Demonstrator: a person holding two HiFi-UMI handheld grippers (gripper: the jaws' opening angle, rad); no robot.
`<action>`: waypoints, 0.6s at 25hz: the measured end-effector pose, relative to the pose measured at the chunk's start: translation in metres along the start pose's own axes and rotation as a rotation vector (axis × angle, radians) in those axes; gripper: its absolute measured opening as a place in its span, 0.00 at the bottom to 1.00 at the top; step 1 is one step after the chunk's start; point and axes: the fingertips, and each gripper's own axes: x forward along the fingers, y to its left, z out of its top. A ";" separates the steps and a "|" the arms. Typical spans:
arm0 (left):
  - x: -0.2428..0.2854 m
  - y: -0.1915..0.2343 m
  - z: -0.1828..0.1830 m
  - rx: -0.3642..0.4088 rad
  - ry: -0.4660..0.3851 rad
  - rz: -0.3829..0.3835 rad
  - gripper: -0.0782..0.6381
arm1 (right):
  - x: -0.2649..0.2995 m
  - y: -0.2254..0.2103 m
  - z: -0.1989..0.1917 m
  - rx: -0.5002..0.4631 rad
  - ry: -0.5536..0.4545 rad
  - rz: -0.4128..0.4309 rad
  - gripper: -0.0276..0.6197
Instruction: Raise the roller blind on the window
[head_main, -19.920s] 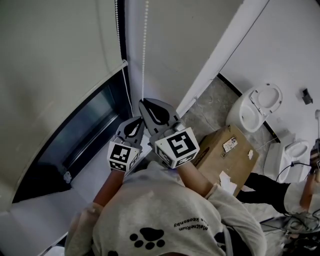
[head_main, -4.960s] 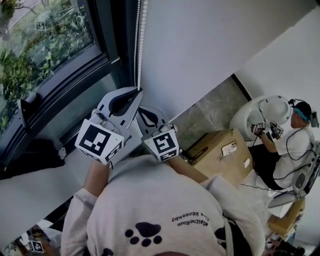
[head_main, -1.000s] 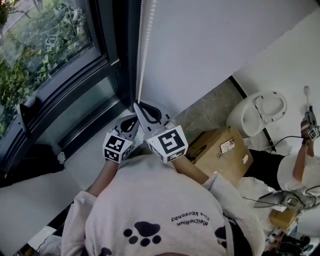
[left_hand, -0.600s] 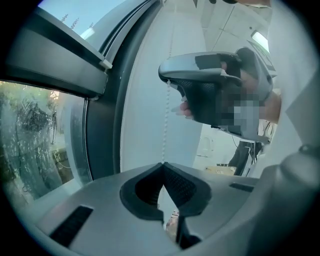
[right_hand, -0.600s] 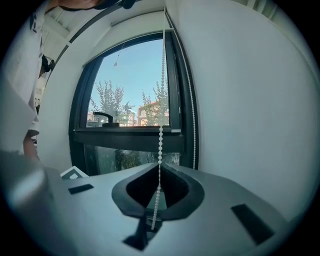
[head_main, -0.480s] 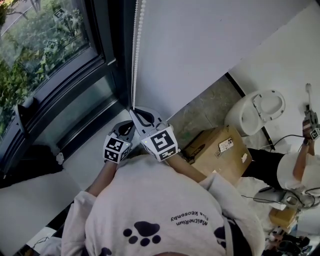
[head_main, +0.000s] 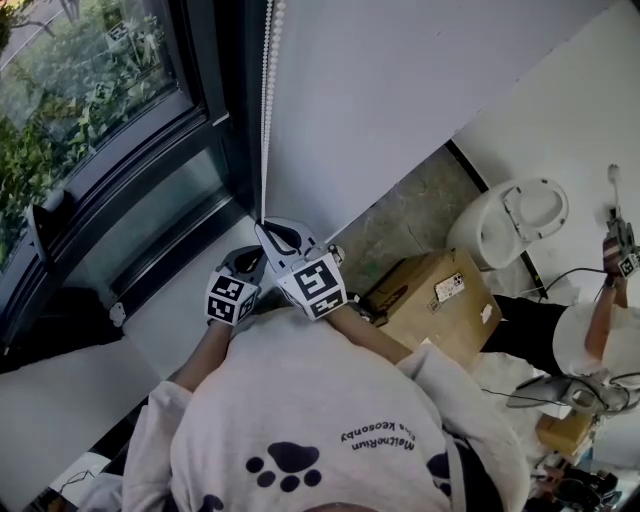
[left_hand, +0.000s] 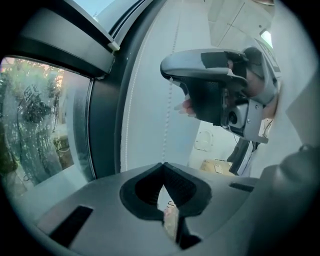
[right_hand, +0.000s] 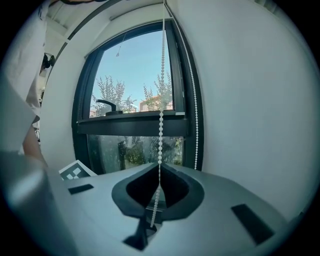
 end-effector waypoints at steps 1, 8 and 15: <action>0.000 0.000 0.000 -0.005 -0.003 0.004 0.12 | 0.000 0.000 0.000 -0.001 -0.002 -0.001 0.06; -0.001 -0.005 -0.002 0.016 -0.026 -0.018 0.13 | -0.004 -0.005 0.004 0.002 -0.027 -0.025 0.06; -0.025 -0.004 0.045 0.015 -0.177 0.027 0.29 | -0.007 -0.008 0.005 0.003 -0.038 -0.045 0.06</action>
